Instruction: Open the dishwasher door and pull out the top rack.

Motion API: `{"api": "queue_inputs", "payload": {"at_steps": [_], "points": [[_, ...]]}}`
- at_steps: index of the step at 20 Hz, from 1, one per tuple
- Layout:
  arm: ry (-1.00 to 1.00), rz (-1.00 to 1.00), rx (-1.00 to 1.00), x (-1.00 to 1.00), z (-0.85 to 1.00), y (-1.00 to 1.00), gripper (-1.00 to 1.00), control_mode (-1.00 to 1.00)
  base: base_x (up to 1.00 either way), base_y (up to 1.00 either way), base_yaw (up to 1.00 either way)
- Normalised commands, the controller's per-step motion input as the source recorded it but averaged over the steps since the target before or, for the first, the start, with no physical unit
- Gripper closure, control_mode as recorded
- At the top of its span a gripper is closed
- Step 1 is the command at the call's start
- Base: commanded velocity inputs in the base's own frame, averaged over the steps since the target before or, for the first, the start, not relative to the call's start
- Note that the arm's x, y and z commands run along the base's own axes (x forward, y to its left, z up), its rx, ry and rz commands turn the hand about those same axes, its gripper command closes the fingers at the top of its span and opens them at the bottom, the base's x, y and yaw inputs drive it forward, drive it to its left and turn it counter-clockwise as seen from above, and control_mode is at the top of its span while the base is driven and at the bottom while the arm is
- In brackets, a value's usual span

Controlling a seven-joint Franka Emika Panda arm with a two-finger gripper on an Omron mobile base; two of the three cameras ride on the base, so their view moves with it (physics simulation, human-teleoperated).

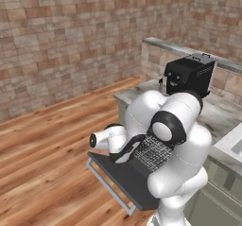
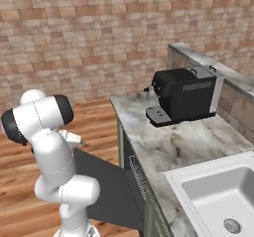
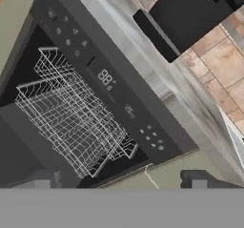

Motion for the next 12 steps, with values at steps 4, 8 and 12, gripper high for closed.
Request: {"api": "queue_inputs", "payload": {"at_steps": [4, 8, 12], "points": [[-0.59, -0.07, -0.06, 0.10, 0.00, 0.02, -1.00, -1.00, 0.00, 0.00, 0.00], [-0.53, -0.17, 0.00, 0.02, -0.08, 0.00, -1.00, -1.00, 0.00, 0.00, 0.00], [-0.38, -0.21, 0.02, 0.09, -0.11, 0.00, -1.00, -1.00, 0.00, 0.00, 0.00]]}}
